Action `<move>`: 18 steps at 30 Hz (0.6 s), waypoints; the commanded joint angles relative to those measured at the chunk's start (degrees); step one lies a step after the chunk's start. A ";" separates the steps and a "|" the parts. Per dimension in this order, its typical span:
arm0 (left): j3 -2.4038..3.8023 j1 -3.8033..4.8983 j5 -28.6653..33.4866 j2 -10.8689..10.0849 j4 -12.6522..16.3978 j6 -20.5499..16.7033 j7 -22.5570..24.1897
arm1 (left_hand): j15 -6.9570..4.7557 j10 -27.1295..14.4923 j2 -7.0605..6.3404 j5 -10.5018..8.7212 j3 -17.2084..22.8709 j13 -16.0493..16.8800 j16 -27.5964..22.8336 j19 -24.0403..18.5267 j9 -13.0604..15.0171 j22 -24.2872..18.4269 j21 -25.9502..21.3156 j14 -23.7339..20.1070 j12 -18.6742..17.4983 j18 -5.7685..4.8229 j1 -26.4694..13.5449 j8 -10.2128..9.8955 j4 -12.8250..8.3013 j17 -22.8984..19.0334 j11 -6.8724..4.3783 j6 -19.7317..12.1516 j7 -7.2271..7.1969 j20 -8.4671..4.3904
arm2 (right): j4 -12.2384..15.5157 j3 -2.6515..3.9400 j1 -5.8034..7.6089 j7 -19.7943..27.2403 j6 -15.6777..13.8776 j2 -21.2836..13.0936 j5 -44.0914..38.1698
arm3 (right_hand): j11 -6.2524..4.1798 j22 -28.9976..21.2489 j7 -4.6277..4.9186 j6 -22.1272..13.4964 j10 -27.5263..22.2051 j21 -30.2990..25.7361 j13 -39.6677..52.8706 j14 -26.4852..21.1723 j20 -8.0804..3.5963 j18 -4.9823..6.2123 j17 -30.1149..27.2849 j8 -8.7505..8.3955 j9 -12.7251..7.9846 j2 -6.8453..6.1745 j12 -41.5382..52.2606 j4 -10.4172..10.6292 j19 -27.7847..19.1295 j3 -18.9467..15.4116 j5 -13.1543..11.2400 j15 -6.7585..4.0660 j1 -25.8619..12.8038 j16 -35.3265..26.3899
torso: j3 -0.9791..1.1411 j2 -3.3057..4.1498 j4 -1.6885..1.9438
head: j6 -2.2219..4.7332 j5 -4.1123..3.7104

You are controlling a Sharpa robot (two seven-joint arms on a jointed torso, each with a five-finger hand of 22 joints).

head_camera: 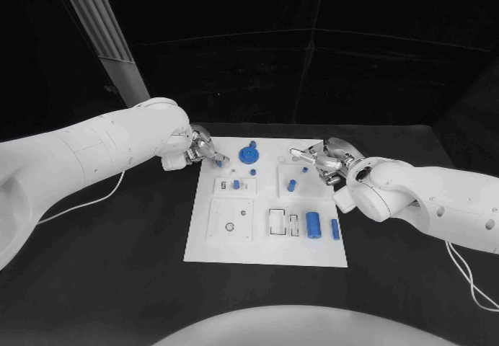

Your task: Assemble the parts on the task board

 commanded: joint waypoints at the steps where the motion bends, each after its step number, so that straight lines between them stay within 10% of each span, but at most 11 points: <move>1: 0.03 0.09 -0.16 0.12 -0.16 -0.70 0.43 | 0.08 5.77 0.05 -0.32 -0.37 15.05 0.17 5.92 0.06 15.08 0.23 6.17 0.13 -0.38 -0.63 -0.20 0.10 15.10 0.35 0.35 -0.08 -0.01 | 0.13 0.03 0.08 0.07 0.06 0.02 -0.18 | 0.34 15.10 -0.03 -0.39 5.96 0.19 15.07 5.96 0.29 -0.42 15.09 0.39 0.09 0.37 0.15 0.05 5.94 -0.26 0.24 -0.01 -0.08 0.14 | 0.01 -0.02 -0.03 | -0.02 -0.01; 15: 0.03 0.02 -0.16 0.59 -0.56 -0.63 0.85 | 0.06 5.77 1.11 -0.30 0.32 15.05 0.17 5.92 0.20 15.08 0.23 6.17 0.13 -0.38 0.69 -0.16 -0.02 15.10 0.27 0.18 -0.21 0.03 | 0.26 0.03 0.08 -0.01 0.05 0.02 -0.20 | 0.34 15.10 -0.03 -0.39 5.96 0.19 15.07 5.96 0.29 -0.42 15.09 0.39 0.09 0.37 0.15 0.05 5.94 -0.26 0.24 -0.01 -0.08 0.14 | 0.02 0.03 0.01 | -0.05 -0.11; 18: 0.03 0.01 -0.16 0.64 -0.61 -0.47 0.85 | -0.06 5.77 1.83 2.06 1.28 15.05 0.17 5.92 0.22 15.08 0.23 6.17 0.13 -0.38 2.45 -0.27 0.02 15.10 0.11 -0.04 -0.39 -0.01 | 0.27 0.03 0.08 -0.04 0.03 -0.02 -0.20 | 0.34 15.10 -0.03 -0.39 5.96 0.19 15.07 5.96 0.29 -0.42 15.09 0.39 0.09 0.37 0.15 0.05 5.94 -0.26 0.24 -0.01 -0.08 0.14 | -0.02 0.01 0.00 | -0.13 -0.10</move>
